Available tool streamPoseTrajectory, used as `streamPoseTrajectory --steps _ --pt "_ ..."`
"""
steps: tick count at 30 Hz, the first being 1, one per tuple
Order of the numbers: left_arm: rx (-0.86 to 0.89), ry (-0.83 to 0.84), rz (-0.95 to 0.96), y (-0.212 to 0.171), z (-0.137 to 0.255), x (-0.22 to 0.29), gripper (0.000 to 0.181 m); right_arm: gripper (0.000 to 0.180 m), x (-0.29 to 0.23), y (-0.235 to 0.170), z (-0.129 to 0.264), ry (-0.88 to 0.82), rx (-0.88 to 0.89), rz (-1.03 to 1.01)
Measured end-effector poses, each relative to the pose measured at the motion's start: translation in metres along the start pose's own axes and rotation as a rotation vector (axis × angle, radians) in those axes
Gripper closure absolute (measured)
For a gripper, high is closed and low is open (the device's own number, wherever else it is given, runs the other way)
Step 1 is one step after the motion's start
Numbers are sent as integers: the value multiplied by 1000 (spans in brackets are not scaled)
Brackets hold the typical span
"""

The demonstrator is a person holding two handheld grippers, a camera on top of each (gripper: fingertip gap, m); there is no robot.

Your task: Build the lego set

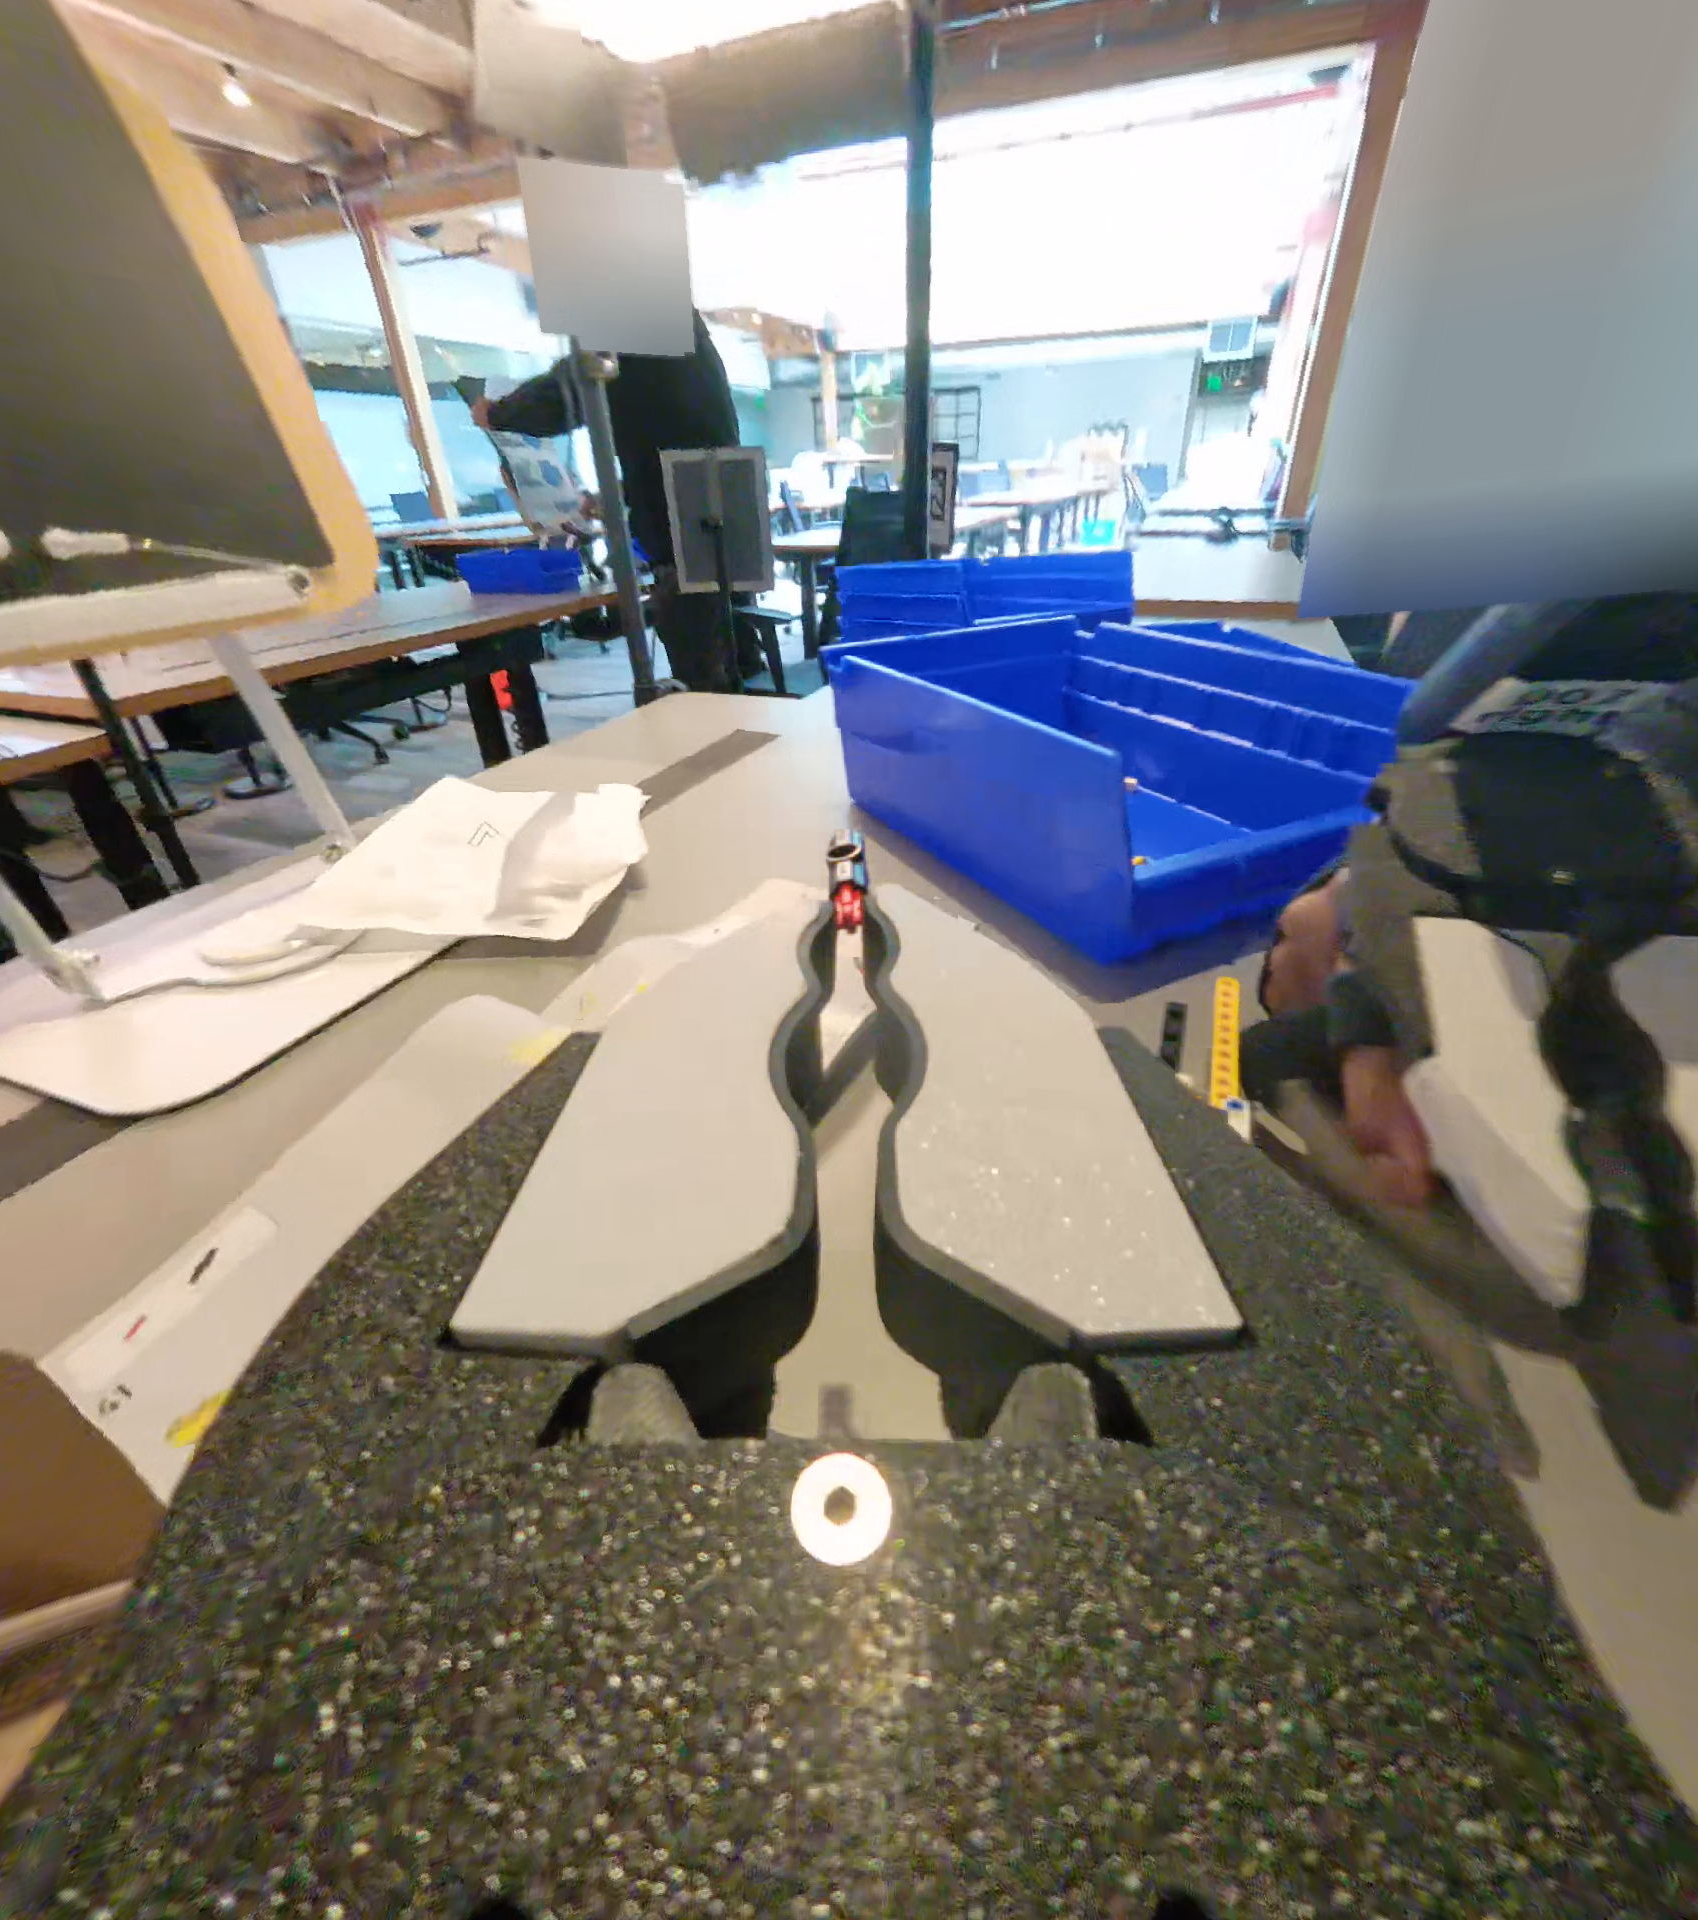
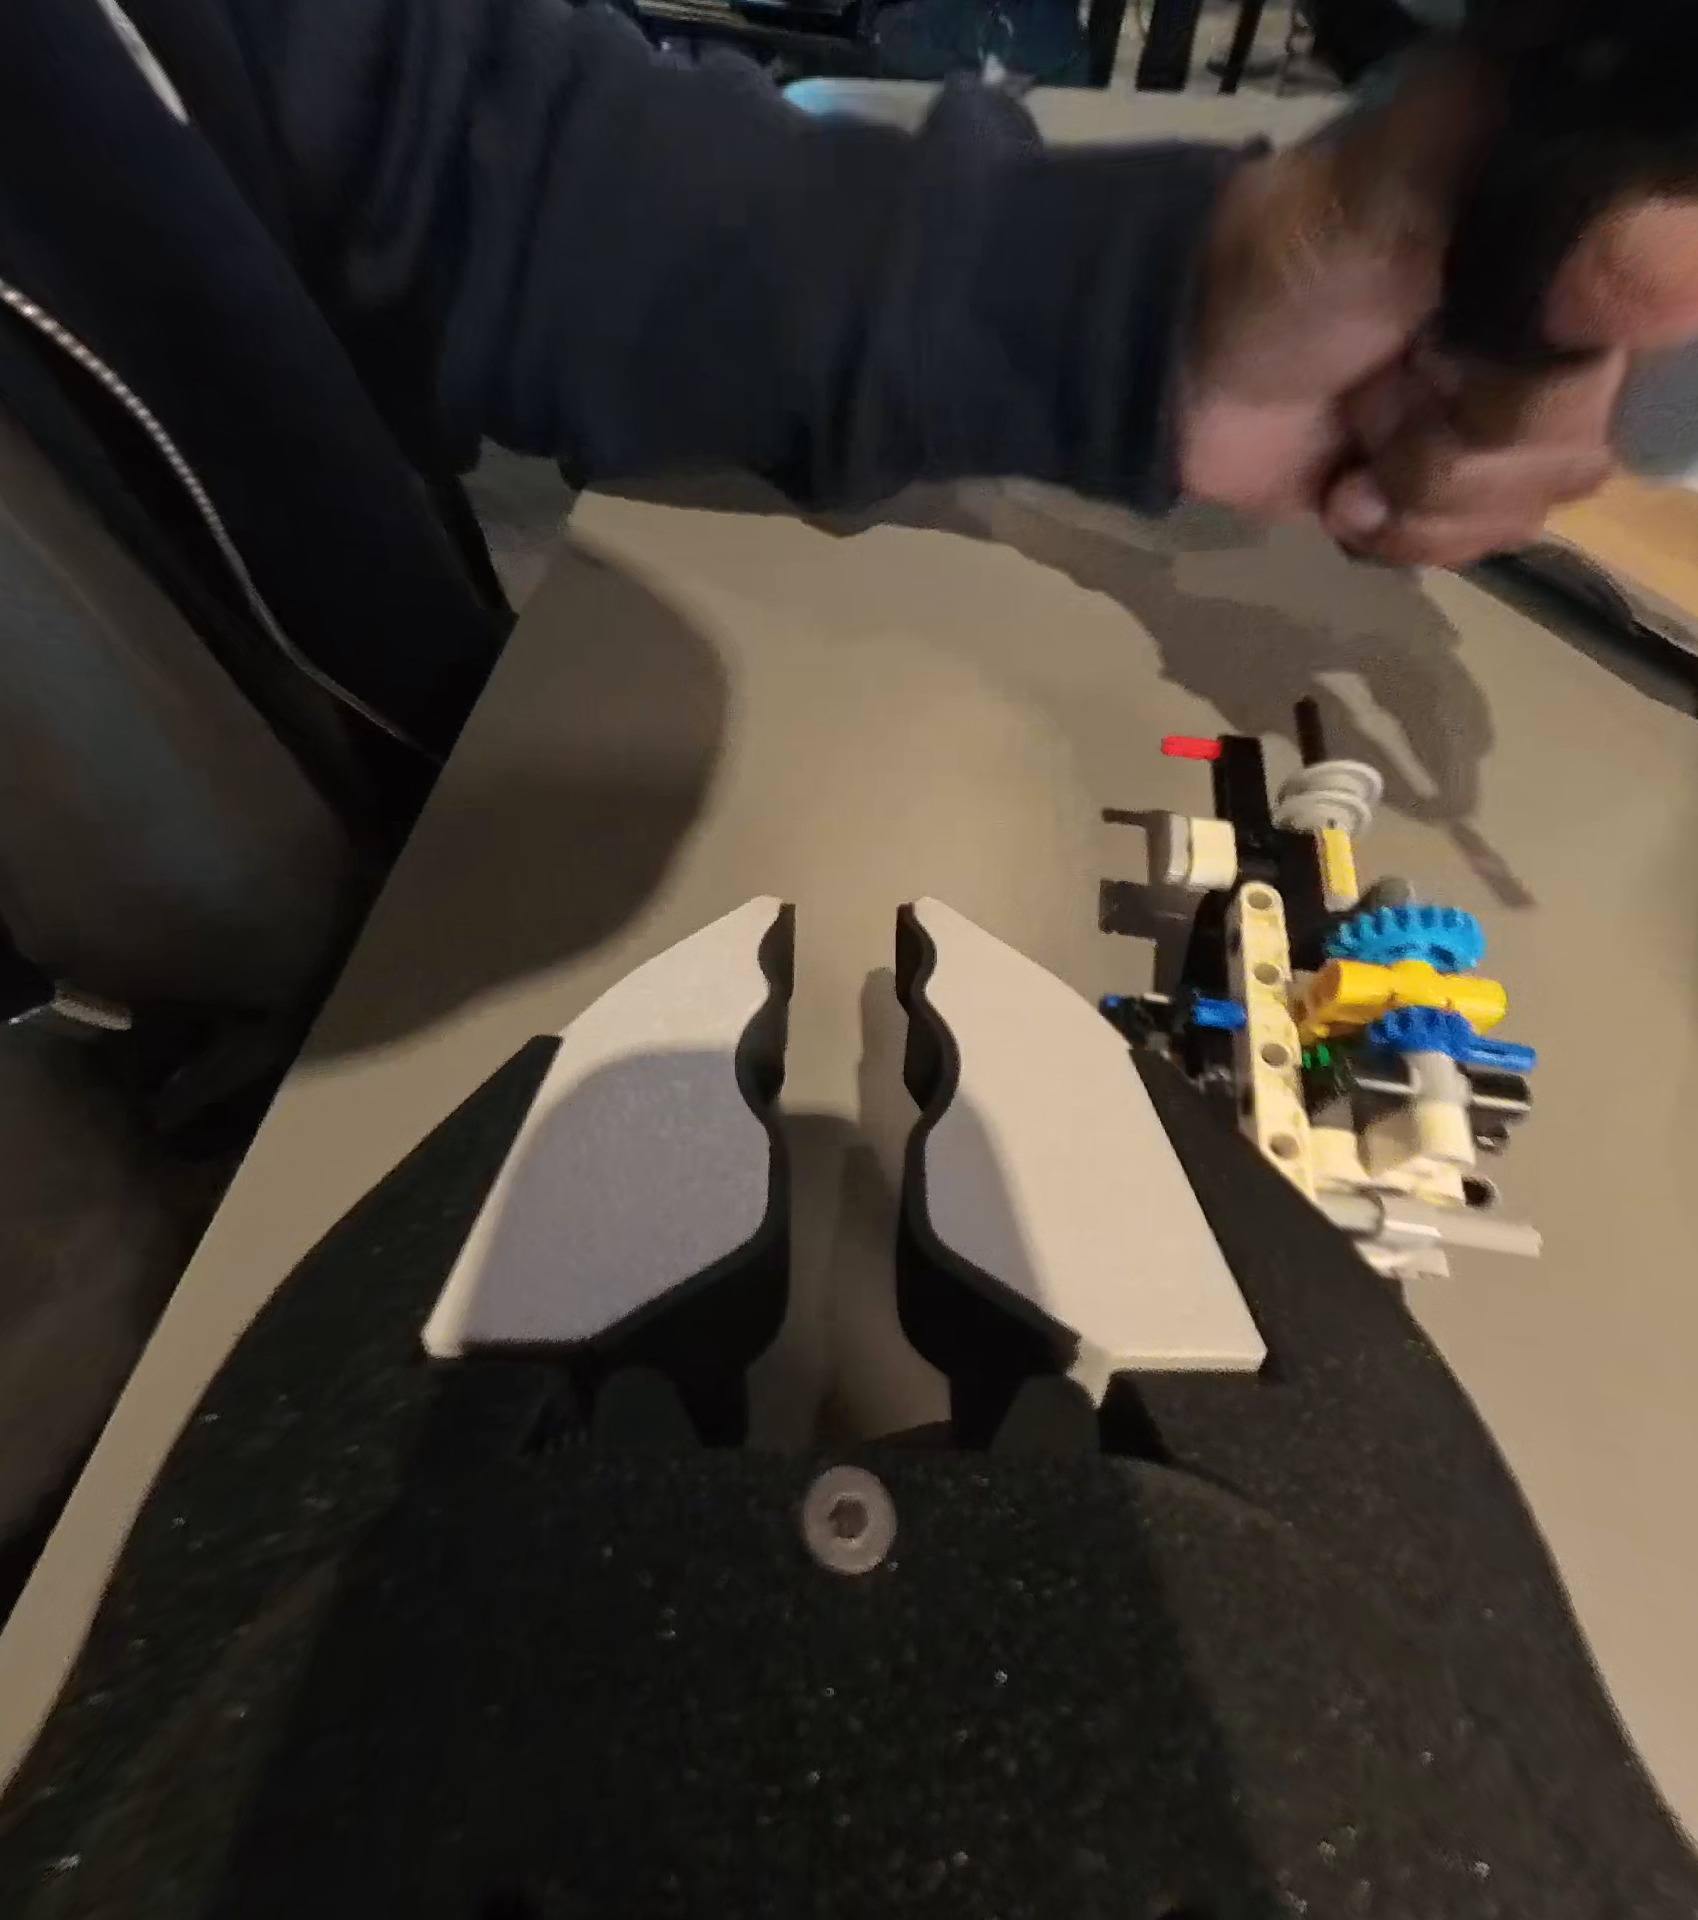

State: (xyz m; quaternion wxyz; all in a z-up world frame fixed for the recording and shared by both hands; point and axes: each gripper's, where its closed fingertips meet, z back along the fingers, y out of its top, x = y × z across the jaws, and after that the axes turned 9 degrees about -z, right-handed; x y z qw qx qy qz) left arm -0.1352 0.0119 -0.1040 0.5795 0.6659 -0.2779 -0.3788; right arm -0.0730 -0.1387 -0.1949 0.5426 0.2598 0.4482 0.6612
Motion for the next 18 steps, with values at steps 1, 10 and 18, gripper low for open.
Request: streamPoseTrajectory --steps 1,10,18 --pt "1 7 15 -8 1 -1 177 161 -2 0 -4 7 2 3" --pt "-26 48 35 -29 7 -9 176 162 7 -5 -11 -80 -42 34" --pt "-62 51 -6 -32 5 -9 177 163 17 -7 1 -113 -17 -53"
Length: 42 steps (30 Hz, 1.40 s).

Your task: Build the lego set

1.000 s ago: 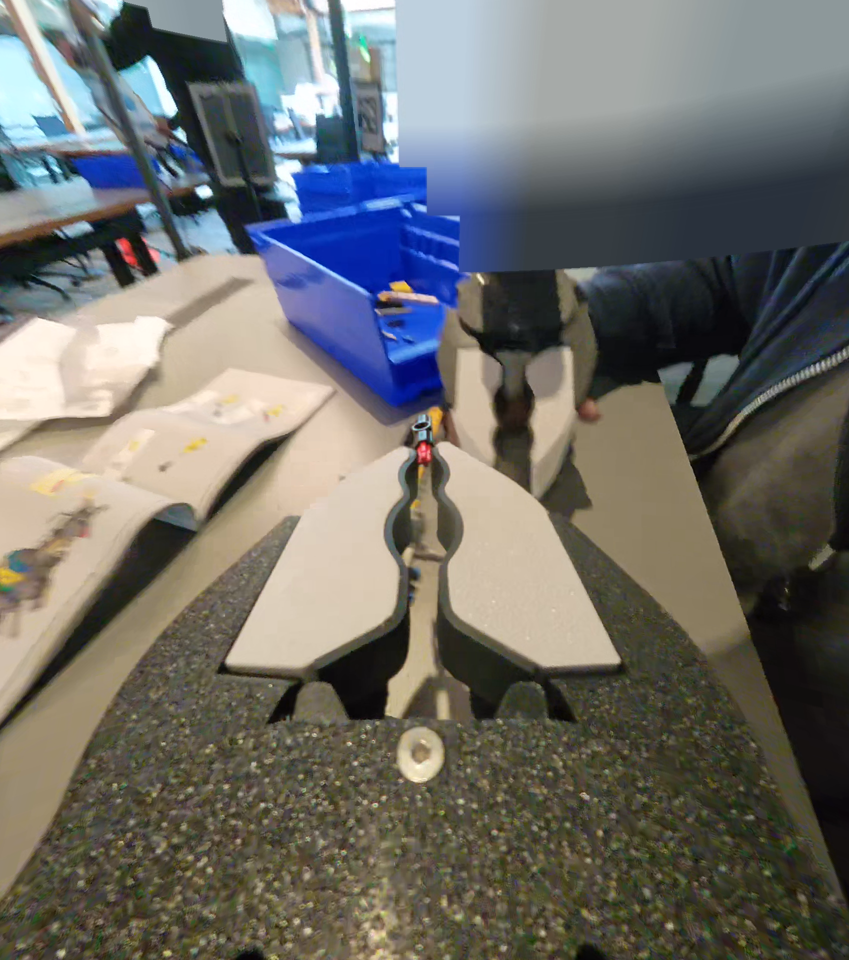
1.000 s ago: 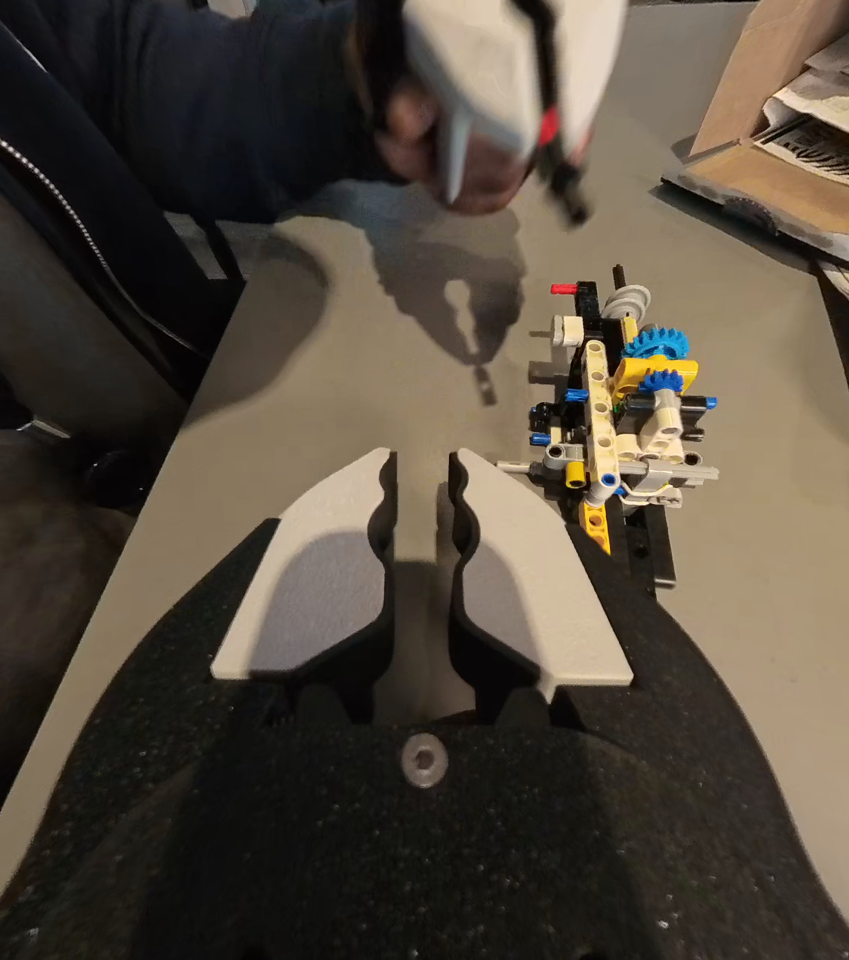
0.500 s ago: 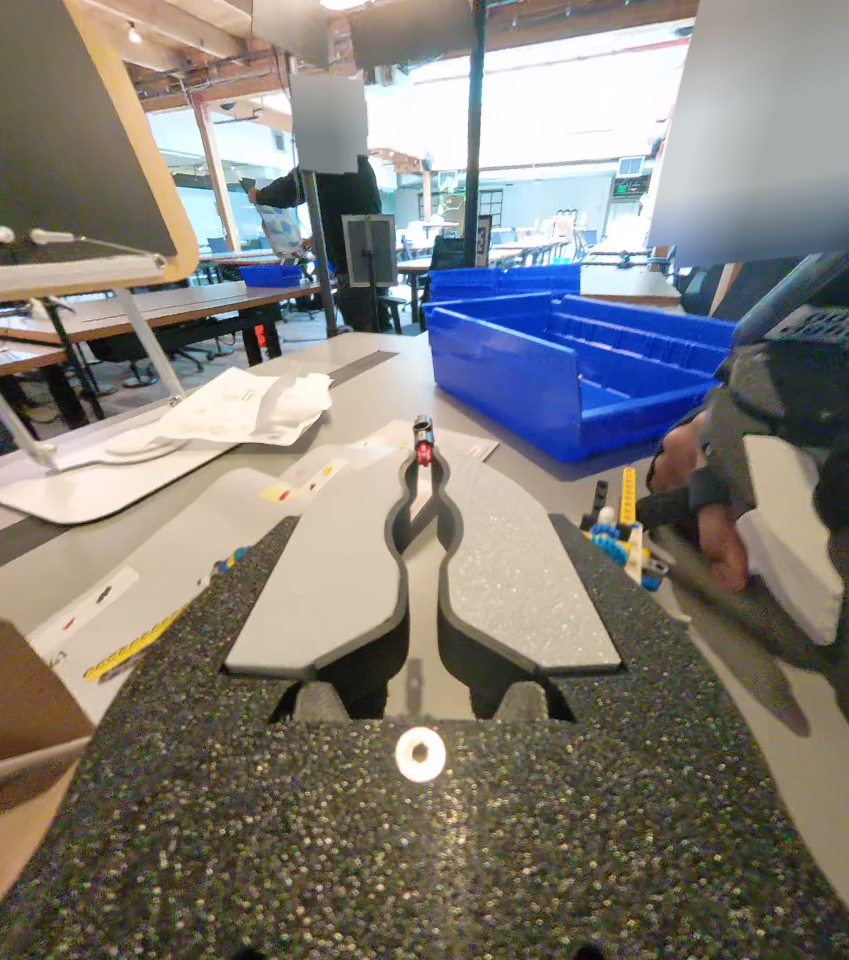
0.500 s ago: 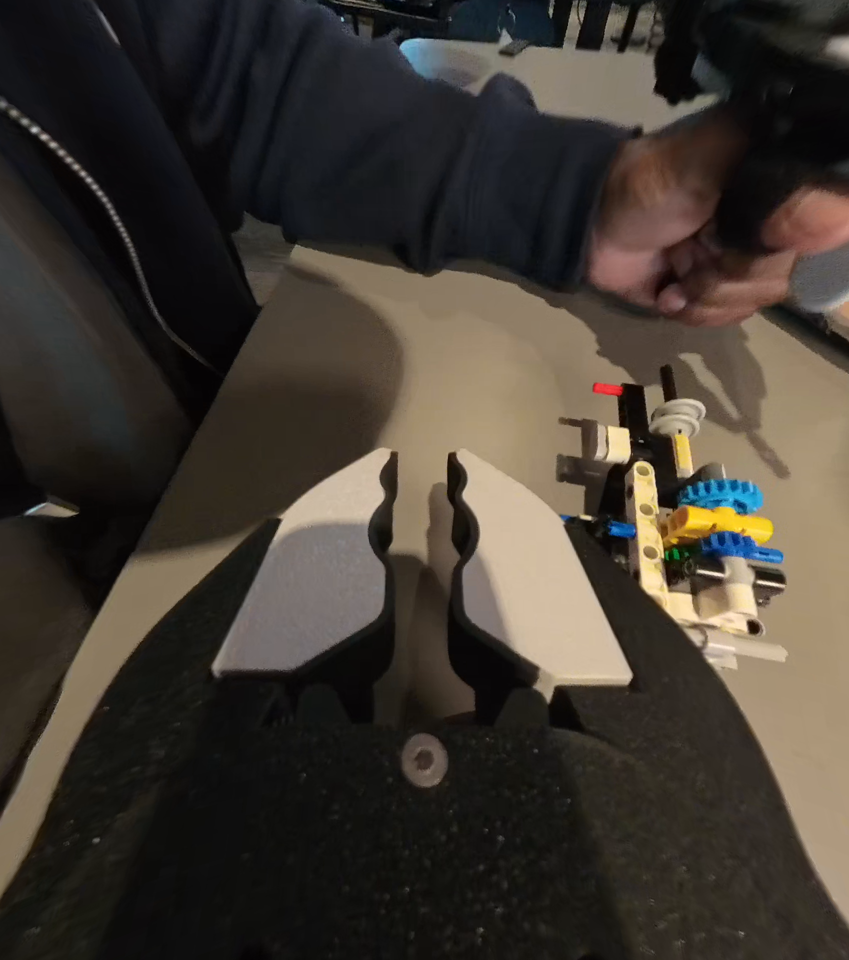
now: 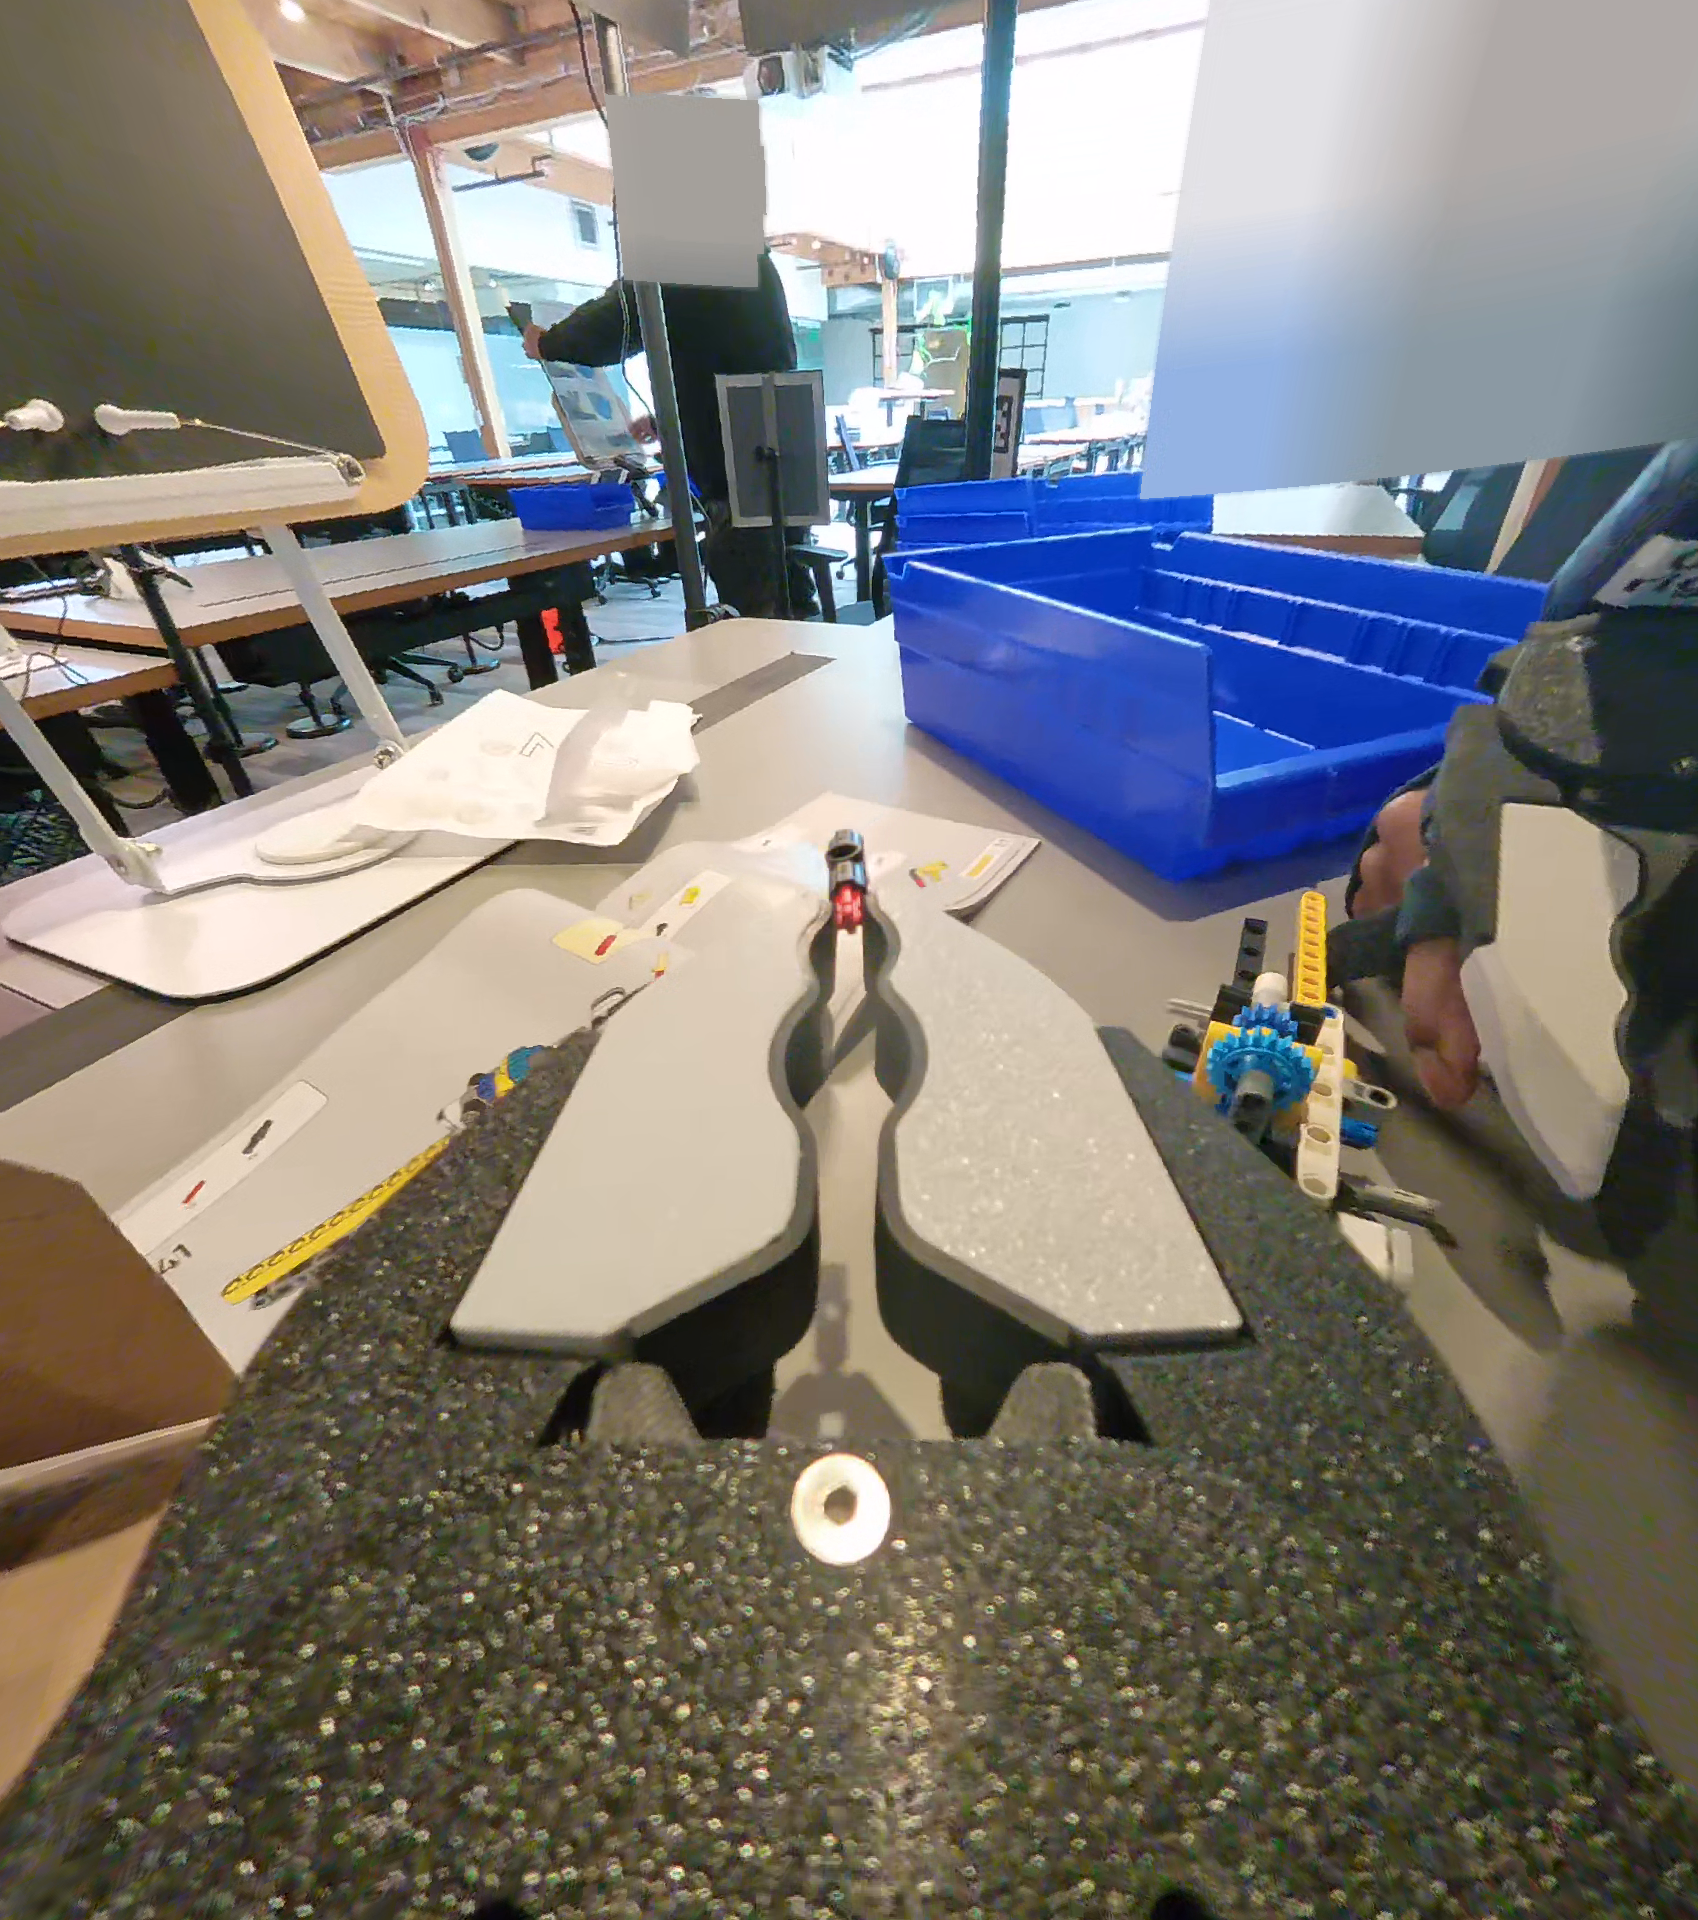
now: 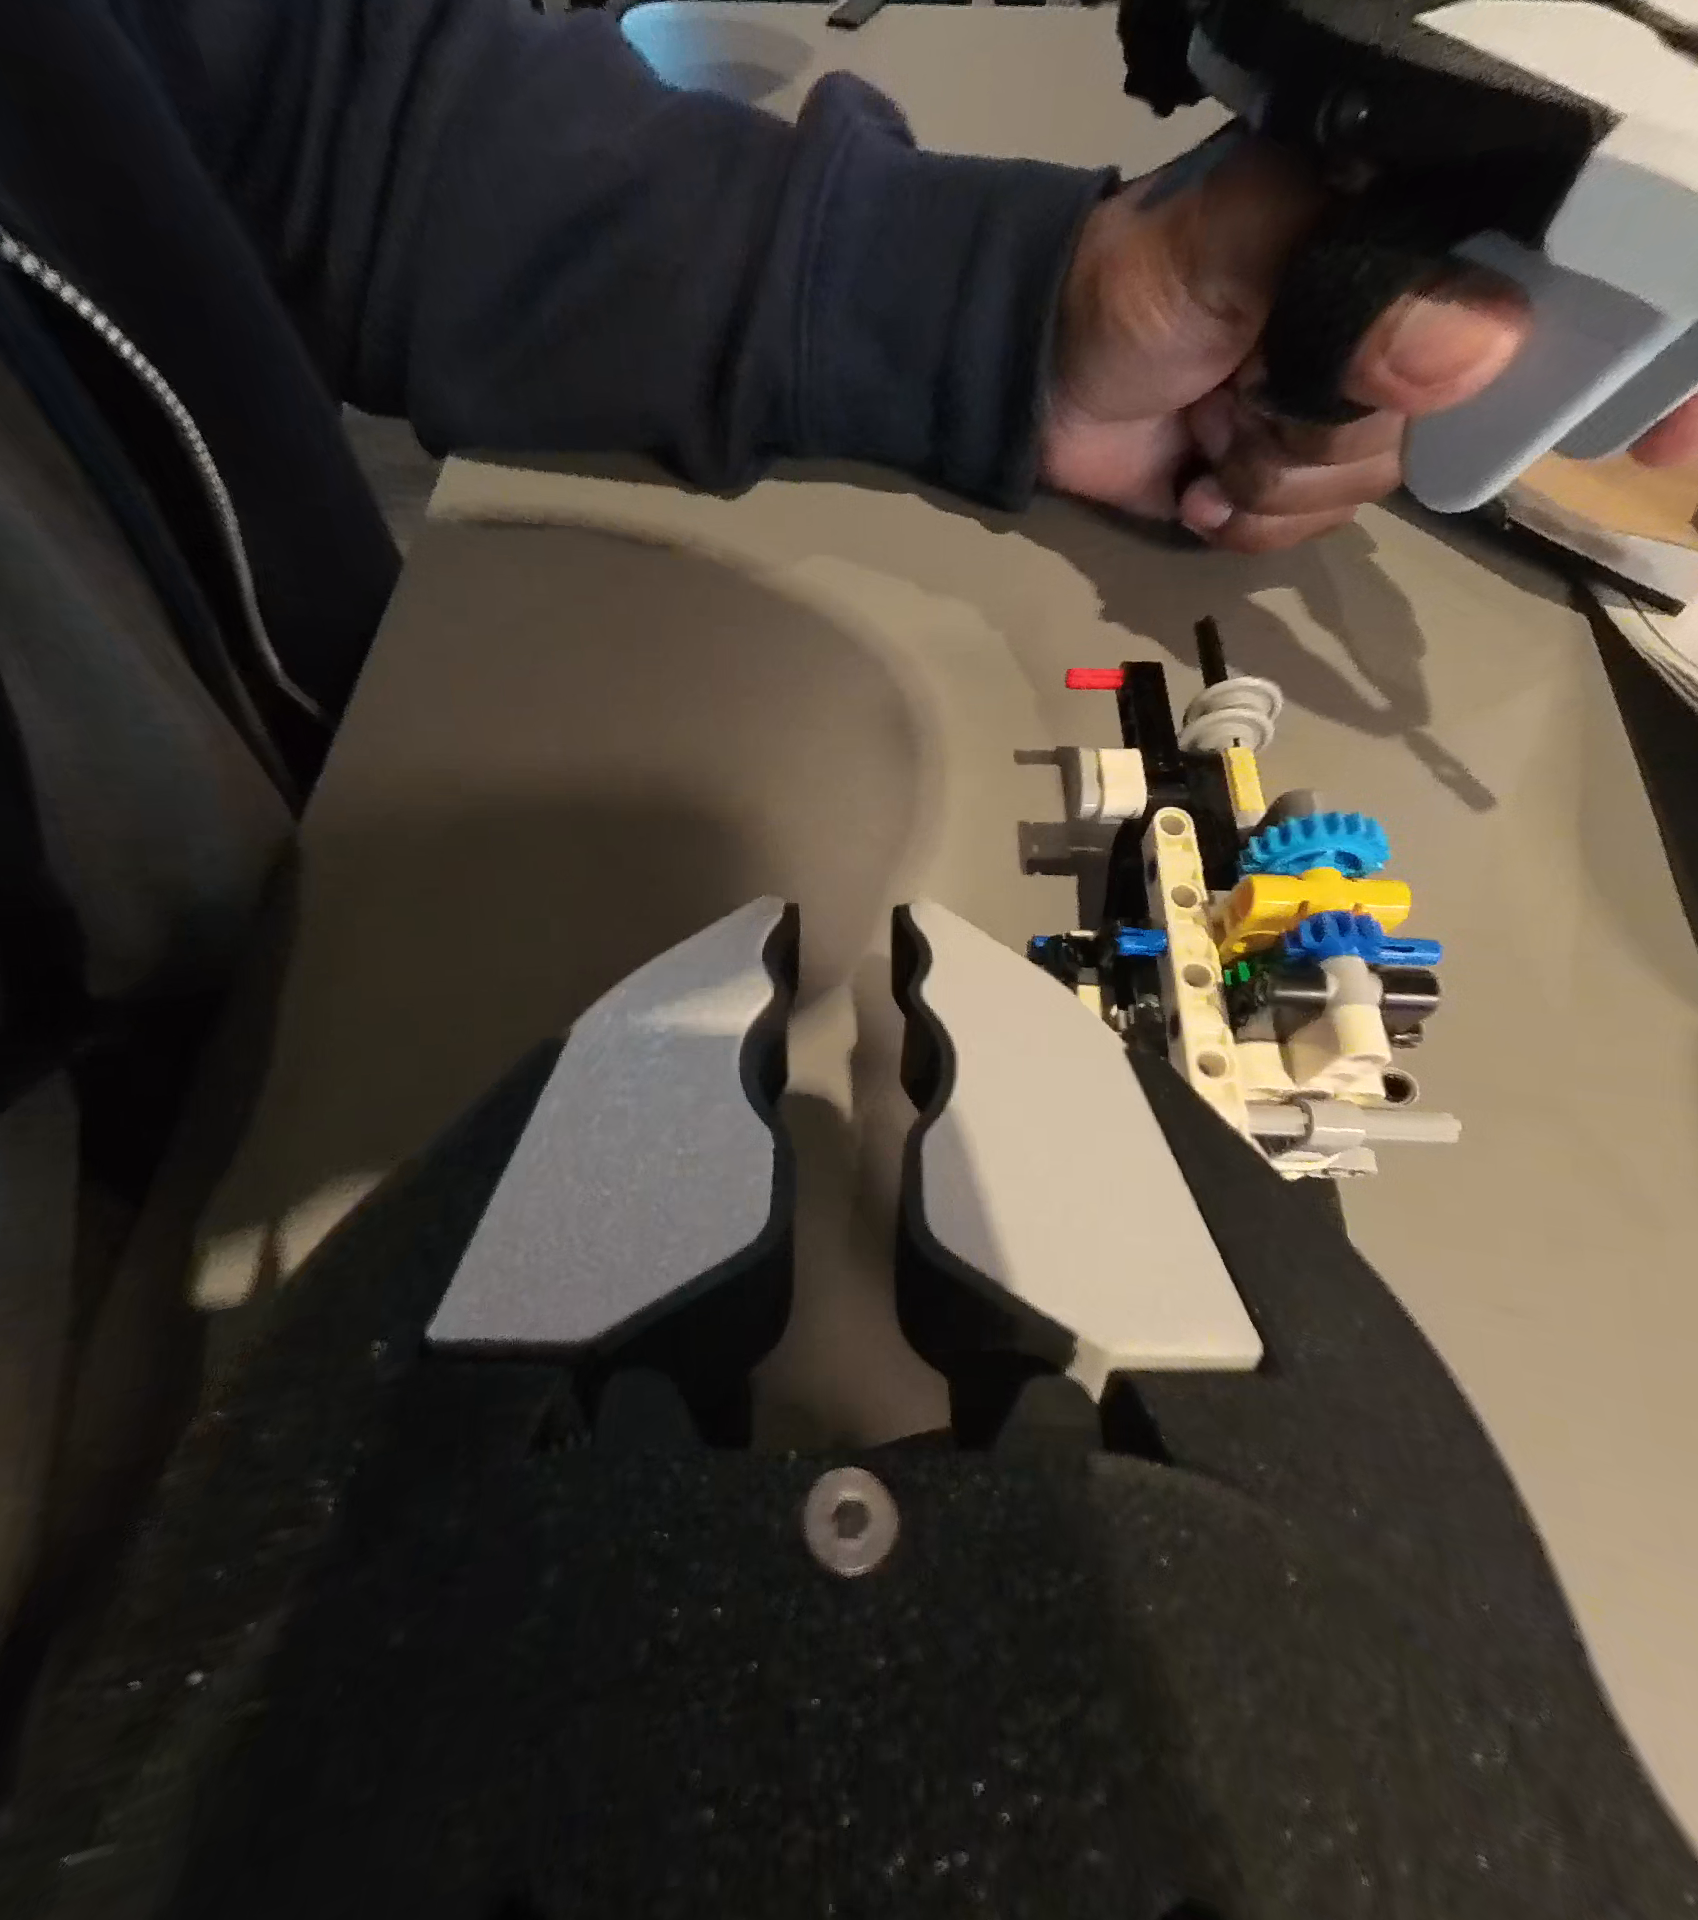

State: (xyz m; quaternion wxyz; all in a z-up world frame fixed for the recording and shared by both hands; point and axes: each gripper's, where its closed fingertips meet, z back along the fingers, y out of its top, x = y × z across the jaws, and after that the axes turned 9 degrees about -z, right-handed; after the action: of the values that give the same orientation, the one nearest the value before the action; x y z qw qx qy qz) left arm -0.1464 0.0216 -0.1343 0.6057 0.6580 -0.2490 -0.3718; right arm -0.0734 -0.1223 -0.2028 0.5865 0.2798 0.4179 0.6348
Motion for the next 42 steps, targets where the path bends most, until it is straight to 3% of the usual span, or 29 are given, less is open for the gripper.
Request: streamPoseTrajectory --steps 11,42 --pt "-12 38 -14 -2 1 -10 177 164 13 10 9 109 74 -232" --pt "44 102 -21 8 17 -13 177 164 22 4 4 -14 35 -218"
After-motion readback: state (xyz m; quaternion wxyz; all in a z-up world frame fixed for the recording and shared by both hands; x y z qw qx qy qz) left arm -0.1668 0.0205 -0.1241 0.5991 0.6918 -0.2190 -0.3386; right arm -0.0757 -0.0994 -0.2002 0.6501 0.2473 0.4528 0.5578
